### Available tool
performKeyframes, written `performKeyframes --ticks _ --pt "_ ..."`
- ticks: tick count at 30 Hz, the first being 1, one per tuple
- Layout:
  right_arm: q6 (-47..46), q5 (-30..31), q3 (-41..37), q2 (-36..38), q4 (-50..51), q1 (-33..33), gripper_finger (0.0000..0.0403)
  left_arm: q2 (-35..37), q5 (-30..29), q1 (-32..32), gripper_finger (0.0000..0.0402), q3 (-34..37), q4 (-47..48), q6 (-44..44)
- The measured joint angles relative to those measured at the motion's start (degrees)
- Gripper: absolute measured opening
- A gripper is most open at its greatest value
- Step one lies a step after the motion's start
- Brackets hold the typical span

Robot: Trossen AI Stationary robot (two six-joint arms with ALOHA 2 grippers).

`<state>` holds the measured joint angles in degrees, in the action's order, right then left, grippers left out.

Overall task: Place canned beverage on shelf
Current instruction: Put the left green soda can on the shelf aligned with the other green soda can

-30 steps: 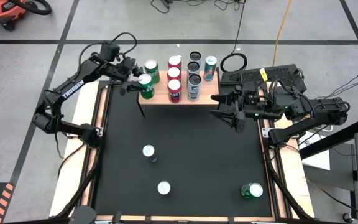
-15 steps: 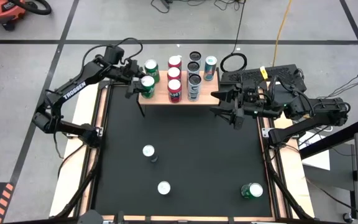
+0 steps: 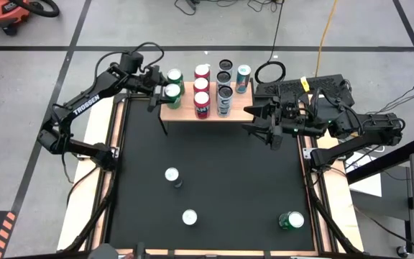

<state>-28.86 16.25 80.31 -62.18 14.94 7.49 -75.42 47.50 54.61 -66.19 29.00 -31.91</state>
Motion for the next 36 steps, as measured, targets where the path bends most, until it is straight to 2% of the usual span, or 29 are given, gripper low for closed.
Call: performKeyframes --ticks 18,27,36 --pt "1.0 0.0 0.0 0.0 0.1 0.0 0.0368 0.0 -1.9 -2.1 0.0302 0.0 1.3 1.4" --pt "1.1 -0.1 0.0 0.0 0.1 0.0 0.0368 -2.4 1.7 -0.9 0.0302 0.0 0.9 1.6" --pt "1.0 -0.1 0.0 0.0 0.1 0.0 0.0368 -3.0 2.9 -0.1 0.0302 0.0 1.2 1.6"
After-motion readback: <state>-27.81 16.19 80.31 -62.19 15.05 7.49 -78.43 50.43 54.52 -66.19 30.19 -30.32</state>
